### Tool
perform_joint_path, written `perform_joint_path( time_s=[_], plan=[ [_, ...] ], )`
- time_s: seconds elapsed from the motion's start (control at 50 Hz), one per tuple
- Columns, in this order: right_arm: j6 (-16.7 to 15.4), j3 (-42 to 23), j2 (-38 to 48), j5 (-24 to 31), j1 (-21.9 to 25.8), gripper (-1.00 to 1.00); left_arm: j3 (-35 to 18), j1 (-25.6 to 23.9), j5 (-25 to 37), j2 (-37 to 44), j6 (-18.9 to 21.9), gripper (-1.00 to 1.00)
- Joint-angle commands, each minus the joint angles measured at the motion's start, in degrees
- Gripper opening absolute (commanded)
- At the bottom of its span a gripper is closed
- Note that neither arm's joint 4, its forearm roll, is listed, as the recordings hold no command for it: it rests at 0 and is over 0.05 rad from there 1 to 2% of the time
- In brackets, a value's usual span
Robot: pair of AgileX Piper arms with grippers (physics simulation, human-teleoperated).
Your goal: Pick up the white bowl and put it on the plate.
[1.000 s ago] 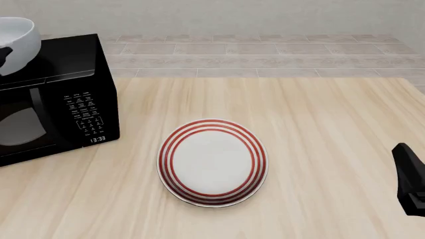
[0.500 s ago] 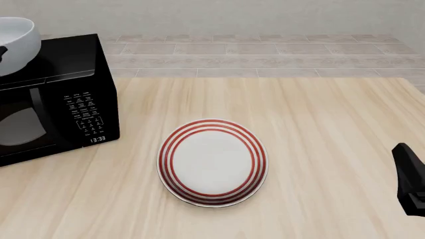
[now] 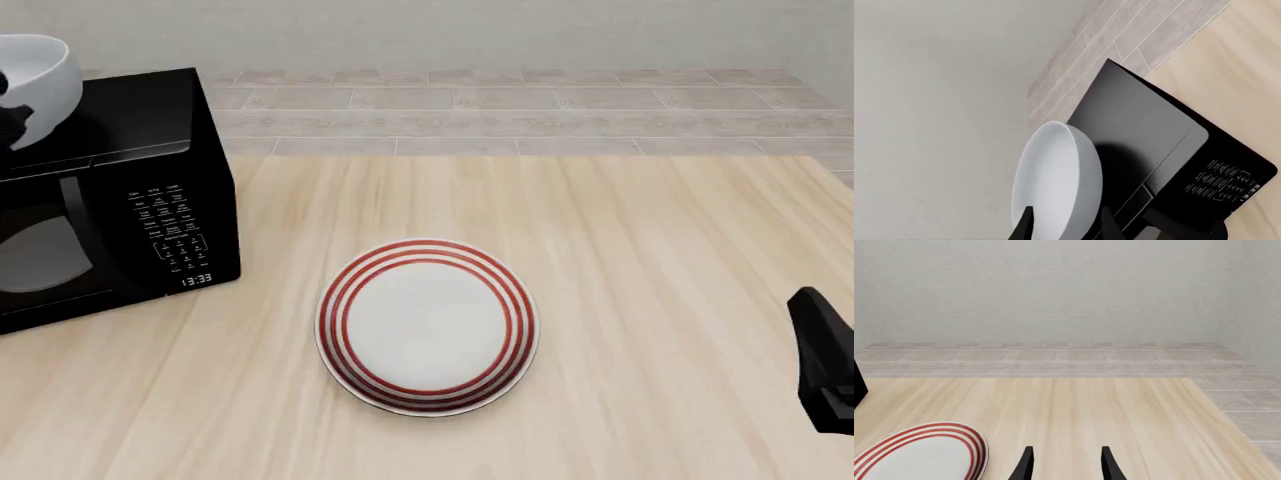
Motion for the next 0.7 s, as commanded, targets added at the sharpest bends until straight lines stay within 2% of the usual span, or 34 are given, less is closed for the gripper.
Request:
perform_joint_path(
  time_s=[0.02, 0.2, 0.7],
  plan=[
    [0.00, -0.10, -0.47, 0.54, 0.07, 1.00, 0.41, 1.17, -3.27, 3.73, 0.26, 1.00],
    [0.00, -0.10, -0.49, 0.55, 0.07, 1.00, 1.45, 1.48, -5.29, 5.34, 1.41, 1.00],
    [0.00, -0.10, -0.48, 0.55, 0.07, 1.00, 0.51, 2.68, -8.32, 10.07, 0.55, 1.00]
  ],
)
